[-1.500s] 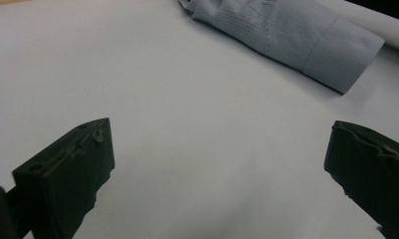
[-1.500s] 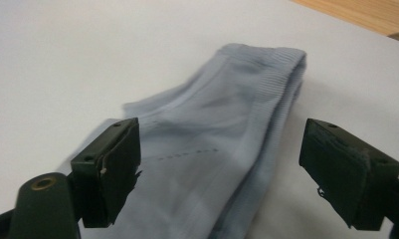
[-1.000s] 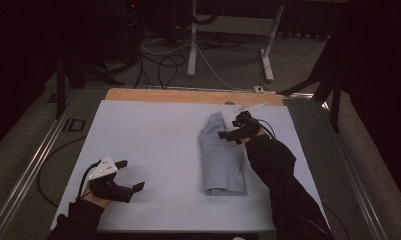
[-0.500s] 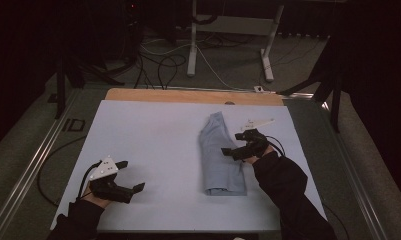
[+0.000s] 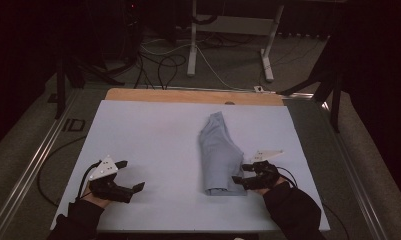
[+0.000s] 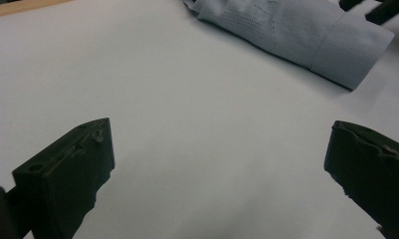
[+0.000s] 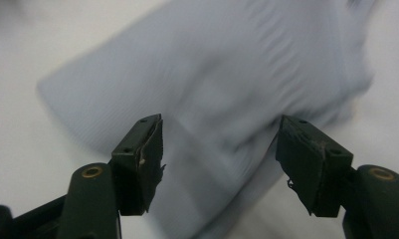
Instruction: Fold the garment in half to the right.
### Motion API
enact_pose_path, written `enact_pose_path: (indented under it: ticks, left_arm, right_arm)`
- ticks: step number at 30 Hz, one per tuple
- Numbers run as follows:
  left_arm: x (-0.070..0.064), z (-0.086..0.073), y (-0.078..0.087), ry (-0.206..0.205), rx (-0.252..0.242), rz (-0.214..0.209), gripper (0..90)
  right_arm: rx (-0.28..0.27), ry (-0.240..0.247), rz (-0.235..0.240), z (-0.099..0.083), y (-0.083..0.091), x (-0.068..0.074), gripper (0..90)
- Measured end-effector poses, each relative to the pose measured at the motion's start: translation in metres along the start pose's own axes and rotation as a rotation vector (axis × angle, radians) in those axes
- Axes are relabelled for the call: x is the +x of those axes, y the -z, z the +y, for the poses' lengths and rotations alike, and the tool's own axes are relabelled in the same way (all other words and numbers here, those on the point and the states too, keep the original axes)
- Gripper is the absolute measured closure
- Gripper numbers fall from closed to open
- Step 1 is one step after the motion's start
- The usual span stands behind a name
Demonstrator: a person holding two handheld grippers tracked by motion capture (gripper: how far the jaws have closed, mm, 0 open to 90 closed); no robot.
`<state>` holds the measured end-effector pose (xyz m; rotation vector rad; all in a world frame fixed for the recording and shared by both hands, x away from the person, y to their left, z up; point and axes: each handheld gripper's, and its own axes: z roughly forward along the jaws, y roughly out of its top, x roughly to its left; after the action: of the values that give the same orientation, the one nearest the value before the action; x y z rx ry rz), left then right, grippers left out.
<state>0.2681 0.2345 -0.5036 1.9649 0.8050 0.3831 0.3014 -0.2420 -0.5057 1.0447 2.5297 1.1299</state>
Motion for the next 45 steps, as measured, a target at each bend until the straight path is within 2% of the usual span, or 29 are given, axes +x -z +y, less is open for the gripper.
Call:
enact_pose_path:
  ticks: [4,8,11,15,16,18,20,21,22,32,34,42,45]
  left_arm:
    - [0.000,0.000,0.000,-0.002,0.003,0.001,0.6]
    - [-0.001,0.000,-0.001,-0.009,0.013,0.000,0.5]
    - [0.000,0.000,-0.002,-0.005,0.013,0.003,0.5]
    - [0.000,0.000,-0.002,-0.009,0.016,0.006,0.6]
    - [0.000,0.000,-0.001,-0.005,0.015,0.006,0.6]
    - [0.000,0.000,-0.001,-0.007,0.014,0.009,0.6]
    - [0.000,0.000,-0.001,-0.012,0.017,0.008,0.5]
    - [0.000,0.000,-0.001,-0.013,0.017,0.010,0.6]
    - [0.000,0.000,-0.001,-0.009,0.016,0.010,0.6]
    - [0.000,0.000,0.000,-0.006,0.012,0.011,0.6]
    - [0.001,0.000,0.000,-0.002,0.008,0.012,0.6]
    - [0.001,0.000,0.000,-0.004,0.011,0.013,0.6]
    - [0.001,0.001,0.000,-0.001,0.010,0.014,0.6]
  right_arm:
    - [0.037,-0.026,-0.031,-0.017,-0.002,0.007,39.4]
    - [0.067,-0.065,-0.036,-0.027,-0.004,0.011,49.0]
    - [0.079,-0.061,-0.067,-0.028,-0.001,0.015,62.4]
    - [0.079,-0.039,-0.092,-0.029,0.002,0.019,72.0]
    - [0.078,-0.036,-0.094,-0.028,0.003,0.019,76.2]
    - [0.073,-0.043,-0.081,-0.027,0.004,0.019,76.8]
    - [0.063,-0.030,-0.089,-0.026,0.006,0.020,81.7]
    - [0.059,-0.034,-0.081,-0.025,0.007,0.021,81.8]
    - [0.051,-0.040,-0.073,-0.024,0.008,0.021,85.9]
    - [0.018,-0.066,-0.061,-0.027,0.027,0.021,86.7]
    - [0.018,-0.088,-0.062,-0.030,0.029,0.019,86.9]
    - [0.033,-0.137,-0.071,-0.043,0.035,0.011,87.0]
    - [0.068,-0.163,-0.074,-0.048,0.034,0.005,87.0]
